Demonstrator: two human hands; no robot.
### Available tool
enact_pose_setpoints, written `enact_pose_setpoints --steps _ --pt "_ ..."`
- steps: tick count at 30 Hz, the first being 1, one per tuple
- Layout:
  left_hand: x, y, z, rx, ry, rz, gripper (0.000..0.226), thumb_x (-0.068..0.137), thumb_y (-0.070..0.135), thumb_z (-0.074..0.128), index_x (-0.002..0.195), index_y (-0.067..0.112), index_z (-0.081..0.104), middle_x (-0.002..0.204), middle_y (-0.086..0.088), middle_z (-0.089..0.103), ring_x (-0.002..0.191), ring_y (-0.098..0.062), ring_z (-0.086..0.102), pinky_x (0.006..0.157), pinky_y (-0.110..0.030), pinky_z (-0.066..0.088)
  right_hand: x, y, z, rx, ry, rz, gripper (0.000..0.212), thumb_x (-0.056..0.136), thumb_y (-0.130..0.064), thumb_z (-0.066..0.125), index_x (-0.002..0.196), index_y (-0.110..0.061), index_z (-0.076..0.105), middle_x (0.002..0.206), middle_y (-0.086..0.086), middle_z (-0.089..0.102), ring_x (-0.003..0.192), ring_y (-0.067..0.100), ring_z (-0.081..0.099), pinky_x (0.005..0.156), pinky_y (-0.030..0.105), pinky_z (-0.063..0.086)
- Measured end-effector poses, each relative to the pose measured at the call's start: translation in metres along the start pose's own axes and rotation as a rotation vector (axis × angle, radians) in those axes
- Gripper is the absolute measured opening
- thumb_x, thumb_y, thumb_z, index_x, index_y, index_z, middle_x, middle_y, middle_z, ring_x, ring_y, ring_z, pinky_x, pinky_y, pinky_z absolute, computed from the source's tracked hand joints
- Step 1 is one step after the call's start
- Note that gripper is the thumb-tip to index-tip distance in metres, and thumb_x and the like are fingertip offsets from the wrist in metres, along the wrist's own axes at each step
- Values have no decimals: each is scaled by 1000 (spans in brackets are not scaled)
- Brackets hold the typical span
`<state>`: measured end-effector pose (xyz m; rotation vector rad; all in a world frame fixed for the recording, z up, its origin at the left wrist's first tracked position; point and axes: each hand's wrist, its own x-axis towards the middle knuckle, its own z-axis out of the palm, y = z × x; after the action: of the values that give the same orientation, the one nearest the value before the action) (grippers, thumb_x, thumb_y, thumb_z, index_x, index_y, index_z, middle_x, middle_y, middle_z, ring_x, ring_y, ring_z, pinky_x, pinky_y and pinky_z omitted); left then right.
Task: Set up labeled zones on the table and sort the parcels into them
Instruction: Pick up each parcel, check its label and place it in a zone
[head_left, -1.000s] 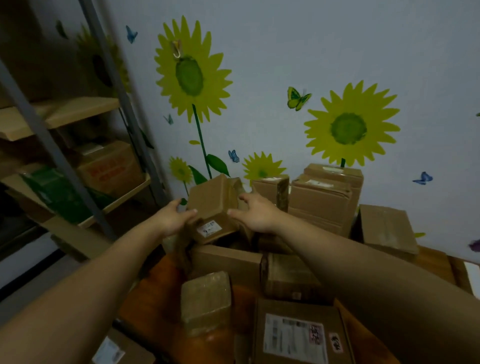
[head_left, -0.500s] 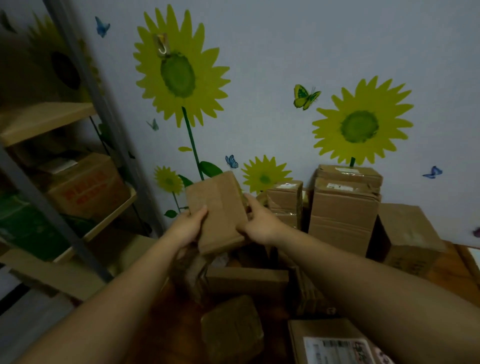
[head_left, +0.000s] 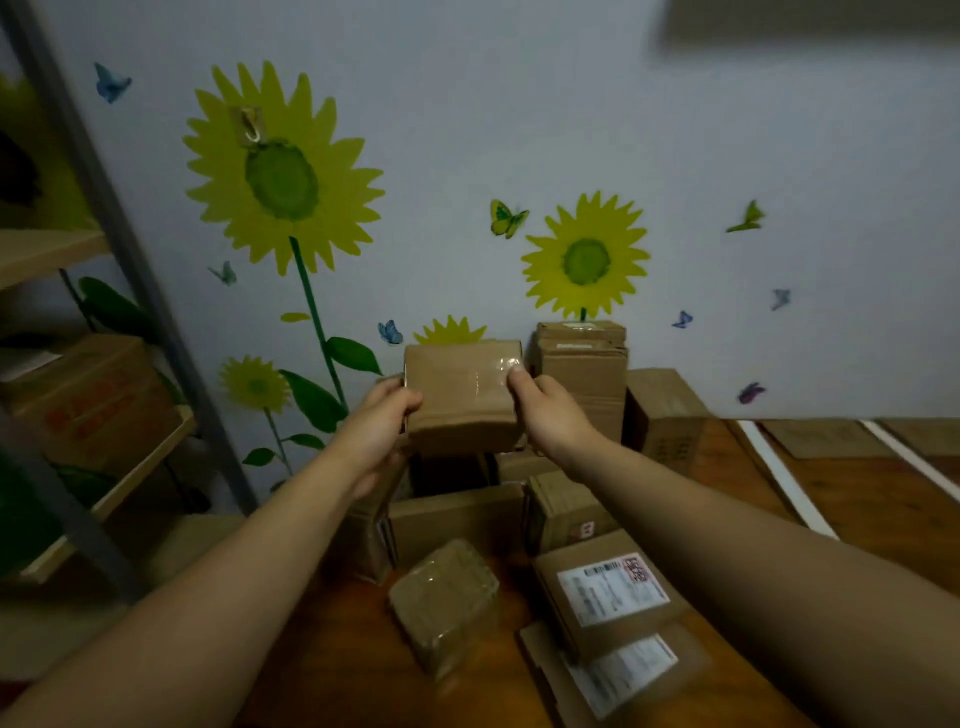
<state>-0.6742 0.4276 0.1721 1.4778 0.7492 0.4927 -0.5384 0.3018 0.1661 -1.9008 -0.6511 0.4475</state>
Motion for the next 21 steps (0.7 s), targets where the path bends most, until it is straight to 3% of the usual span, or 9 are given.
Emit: enact_pose_setpoints --steps 2,5,9,12,14,15,17,21 --pt "-9 3 6 24 -57 39 46 93 12 47 139 18 40 122 -11 57 88 -14 57 60 -25 43 -11 2 -14 28 27 -19 38 97 -51 39 106 -17 54 97 4 60 97 28 59 90 45 48" --pt "-22 13 17 4 -95 85 56 90 2 50 142 16 36 128 -9 56 95 -17 58 65 -26 45 -28 -5 -35 71 38 -47 28 99 -37 40 118 -20 50 95 -1 57 86 17 57 72 31 47" --pt "-38 27 37 -17 -130 147 62 86 -5 50 142 18 36 135 -6 51 109 -21 55 71 -29 48 -45 -11 -63 94 73 -81 33 97 -46 39 115 -20 48 98 2 55 95 25 55 81 41 47" --pt "-50 38 58 -84 -188 132 37 93 16 51 129 24 48 125 -1 57 100 -14 57 77 -39 51 -59 -11 -92 97 149 -80 41 99 -53 34 114 -18 47 104 2 55 96 21 54 73 35 42" --pt "-59 44 77 -118 -167 137 16 95 29 51 109 24 57 112 0 63 91 -13 59 82 -46 51 -69 -6 -113 129 142 -84 33 97 -46 42 111 -16 47 107 6 57 96 21 55 80 40 47" --pt "-64 46 87 -82 -129 182 8 94 25 54 100 23 57 107 -2 64 92 -15 60 84 -46 51 -75 -3 -123 144 140 -86 28 95 -39 46 109 -15 47 109 11 58 99 24 56 87 47 49" --pt "-72 48 109 -44 -106 280 18 89 8 58 101 21 55 106 -3 62 95 -16 60 82 -39 52 -83 5 -143 155 156 -99 19 87 -26 55 100 -16 45 110 15 58 104 31 57 94 57 46" --pt "-90 55 156 -49 -122 390 46 80 -13 57 116 16 50 105 8 59 96 -7 60 78 -26 52 -97 17 -186 170 181 -159 25 84 -11 60 95 -22 41 101 7 62 98 29 63 86 55 53"
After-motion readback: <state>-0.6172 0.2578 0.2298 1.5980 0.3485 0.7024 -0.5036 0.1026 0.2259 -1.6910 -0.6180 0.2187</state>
